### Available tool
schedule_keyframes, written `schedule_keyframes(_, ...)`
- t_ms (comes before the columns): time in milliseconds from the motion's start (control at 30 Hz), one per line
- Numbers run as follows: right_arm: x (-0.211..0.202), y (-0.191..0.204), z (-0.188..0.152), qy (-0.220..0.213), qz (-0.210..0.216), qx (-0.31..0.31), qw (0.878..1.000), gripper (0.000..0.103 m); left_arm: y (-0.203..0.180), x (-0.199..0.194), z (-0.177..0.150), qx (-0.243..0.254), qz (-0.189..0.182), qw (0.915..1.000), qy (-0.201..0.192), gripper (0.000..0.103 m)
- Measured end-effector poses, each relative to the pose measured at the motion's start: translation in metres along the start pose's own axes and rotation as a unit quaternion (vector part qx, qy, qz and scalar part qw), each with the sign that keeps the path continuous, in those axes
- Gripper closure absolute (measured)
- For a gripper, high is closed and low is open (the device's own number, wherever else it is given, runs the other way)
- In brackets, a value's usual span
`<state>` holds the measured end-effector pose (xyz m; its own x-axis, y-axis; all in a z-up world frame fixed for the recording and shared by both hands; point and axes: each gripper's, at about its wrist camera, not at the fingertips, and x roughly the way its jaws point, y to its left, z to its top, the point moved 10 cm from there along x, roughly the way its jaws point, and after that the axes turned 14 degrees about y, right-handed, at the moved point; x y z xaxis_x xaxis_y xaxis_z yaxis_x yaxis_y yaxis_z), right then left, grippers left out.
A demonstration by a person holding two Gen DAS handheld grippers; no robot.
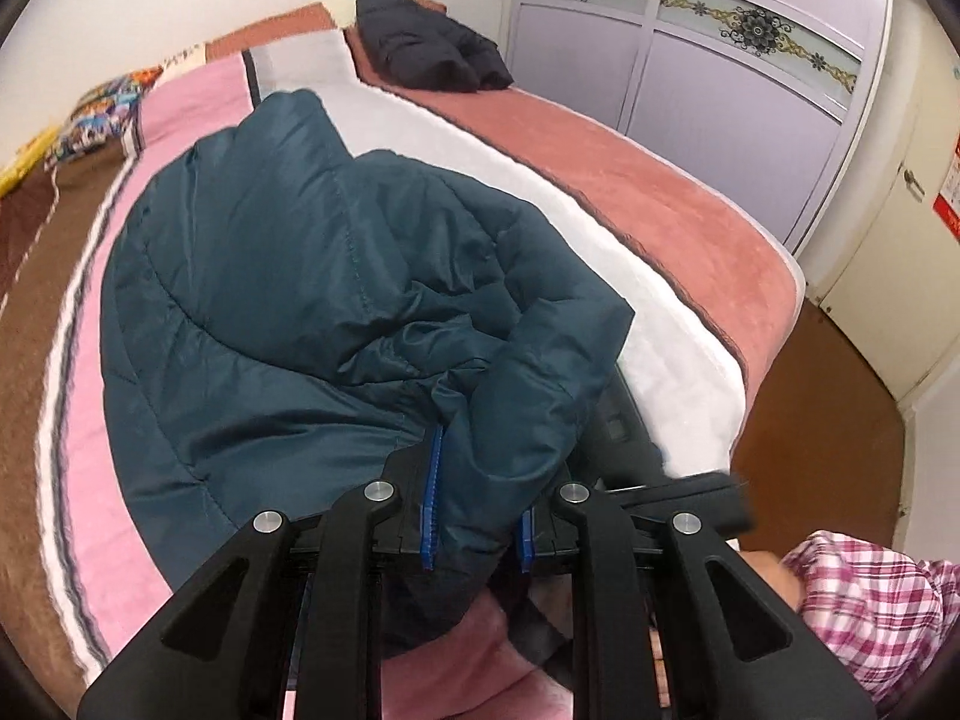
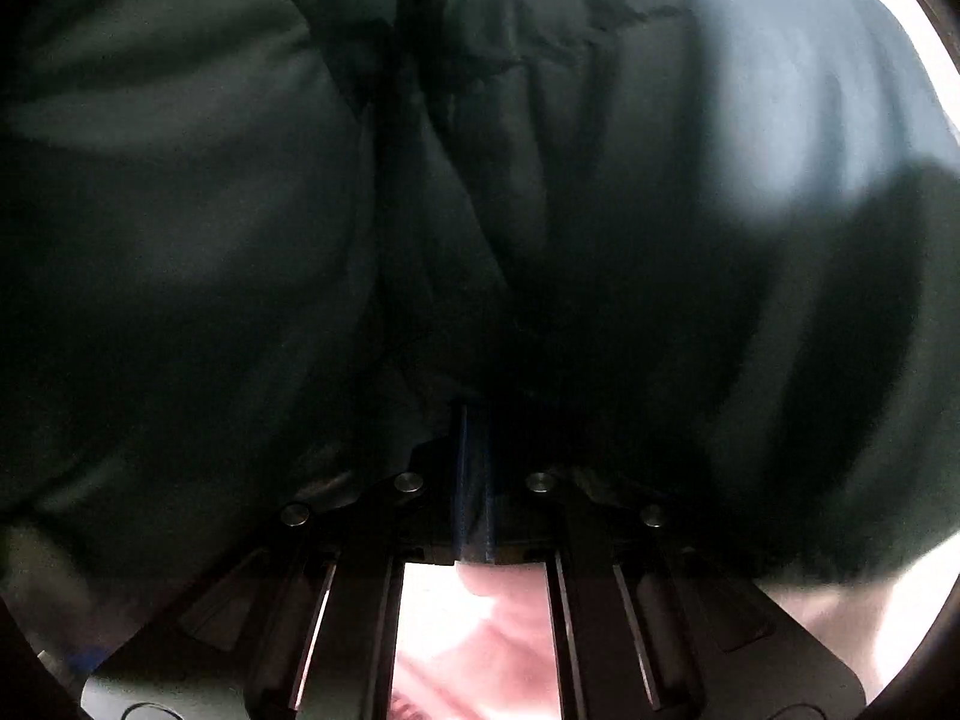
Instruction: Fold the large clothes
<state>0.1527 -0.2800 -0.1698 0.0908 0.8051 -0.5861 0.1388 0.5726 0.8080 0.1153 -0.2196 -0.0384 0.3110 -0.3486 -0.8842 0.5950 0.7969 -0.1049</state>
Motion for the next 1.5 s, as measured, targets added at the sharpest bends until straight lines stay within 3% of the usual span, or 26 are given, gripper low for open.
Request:
schedule_keyframes(167,-0.051,0.0,-0.029,-0.034,0.025,-0.006,0.999,0.093,-0.003,0.005,-0.006,0.001,-0.003,1.0,0.007,0.084)
schedule_keyframes(333,-0.118,-0.043,-0.04,-0.119,-0.02,0.028,0.992,0.093,-0.012,0.023,-0.006,0.007,-0.003,0.9997,0.022,0.082)
schedule_keyframes(533,-0.115,-0.072,-0.034,-0.111,-0.046,0.065,0.991,0.093,-0.013,0.044,-0.007,0.015,0.003,0.9992,0.037,0.078)
schedule_keyframes(633,-0.124,-0.056,-0.042,-0.12,-0.05,0.058,0.99,0.093,-0.014,0.052,-0.007,0.014,0.009,0.9992,0.037,0.069)
schedule_keyframes(700,-0.134,-0.039,-0.039,-0.129,-0.062,0.046,0.989,0.093,-0.018,0.054,-0.006,0.016,0.006,0.9992,0.035,0.056)
schedule_keyframes(800,-0.15,-0.032,-0.047,-0.141,-0.083,0.032,0.986,0.093,-0.028,0.05,-0.005,0.017,-0.027,0.999,0.032,0.034)
schedule_keyframes(900,-0.159,-0.03,-0.058,-0.151,-0.088,0.029,0.984,0.093,-0.036,0.037,-0.003,0.014,-0.062,0.9976,0.028,0.028)
schedule_keyframes(1033,-0.169,-0.012,-0.056,-0.17,-0.1,0.013,0.98,0.093,-0.04,0.014,-0.002,0.016,-0.091,0.9954,0.024,0.027)
schedule_keyframes(1233,-0.179,0.024,-0.057,-0.189,-0.123,-0.035,0.974,0.093,-0.033,-0.037,-0.005,0.02,-0.113,0.9932,-0.022,0.027)
schedule_keyframes(1333,-0.178,0.051,-0.056,-0.194,-0.134,-0.074,0.969,0.093,-0.008,-0.063,-0.001,0.004,-0.084,0.9947,-0.059,0.03)
schedule_keyframes(1500,-0.144,0.089,-0.049,-0.155,-0.146,-0.131,0.968,0.093,0.056,-0.076,0.023,-0.063,-0.009,0.9944,-0.085,0.061)
